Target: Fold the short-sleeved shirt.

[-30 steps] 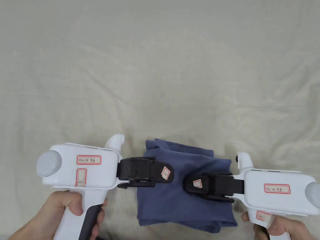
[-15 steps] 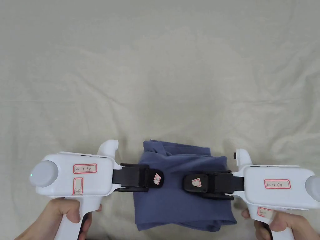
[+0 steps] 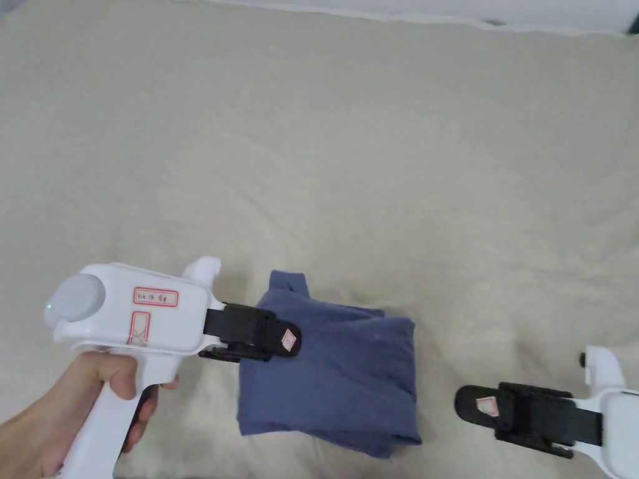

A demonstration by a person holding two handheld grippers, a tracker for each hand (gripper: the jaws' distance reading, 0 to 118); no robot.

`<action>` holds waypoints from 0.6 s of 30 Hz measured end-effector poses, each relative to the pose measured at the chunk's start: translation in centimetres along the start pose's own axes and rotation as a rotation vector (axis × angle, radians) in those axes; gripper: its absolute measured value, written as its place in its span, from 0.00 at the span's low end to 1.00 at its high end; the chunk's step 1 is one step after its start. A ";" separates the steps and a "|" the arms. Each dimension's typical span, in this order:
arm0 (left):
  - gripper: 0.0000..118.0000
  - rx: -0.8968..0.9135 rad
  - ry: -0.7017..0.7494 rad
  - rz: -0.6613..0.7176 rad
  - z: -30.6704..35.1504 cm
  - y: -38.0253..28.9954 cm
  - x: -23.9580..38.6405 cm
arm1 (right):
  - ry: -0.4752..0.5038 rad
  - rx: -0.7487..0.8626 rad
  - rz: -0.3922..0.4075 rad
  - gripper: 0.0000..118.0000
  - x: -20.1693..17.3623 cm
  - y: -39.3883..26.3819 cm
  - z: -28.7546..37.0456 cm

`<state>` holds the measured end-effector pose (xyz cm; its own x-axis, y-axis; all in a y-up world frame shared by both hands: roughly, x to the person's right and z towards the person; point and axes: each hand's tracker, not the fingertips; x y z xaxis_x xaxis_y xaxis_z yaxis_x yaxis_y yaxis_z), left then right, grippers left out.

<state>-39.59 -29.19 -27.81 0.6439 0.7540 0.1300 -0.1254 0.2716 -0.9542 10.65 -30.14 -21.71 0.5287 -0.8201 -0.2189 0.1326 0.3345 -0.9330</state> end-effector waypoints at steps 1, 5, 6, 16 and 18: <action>0.25 0.020 0.051 -0.010 2.2 0.6 -0.8 | -0.023 0.029 0.010 0.00 -0.4 0.2 0.7; 0.25 0.107 0.197 0.044 11.6 3.2 -3.9 | -0.066 0.097 0.023 0.00 -1.2 1.1 2.6; 0.25 0.126 0.241 0.053 13.9 3.9 -5.0 | -0.077 0.117 0.018 0.00 -1.2 1.4 2.9; 0.25 0.069 0.645 0.165 26.6 9.5 -14.3 | -0.163 0.190 -0.024 0.00 -1.1 4.2 2.6; 0.25 0.068 0.685 0.188 27.3 10.0 -15.0 | -0.178 0.188 -0.019 0.00 -1.2 4.5 2.5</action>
<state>-71.11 -21.40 -31.95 0.9333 0.2528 -0.2551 -0.3136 0.2275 -0.9219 12.71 -26.51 -24.94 0.6618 -0.7378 -0.1327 0.2885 0.4140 -0.8634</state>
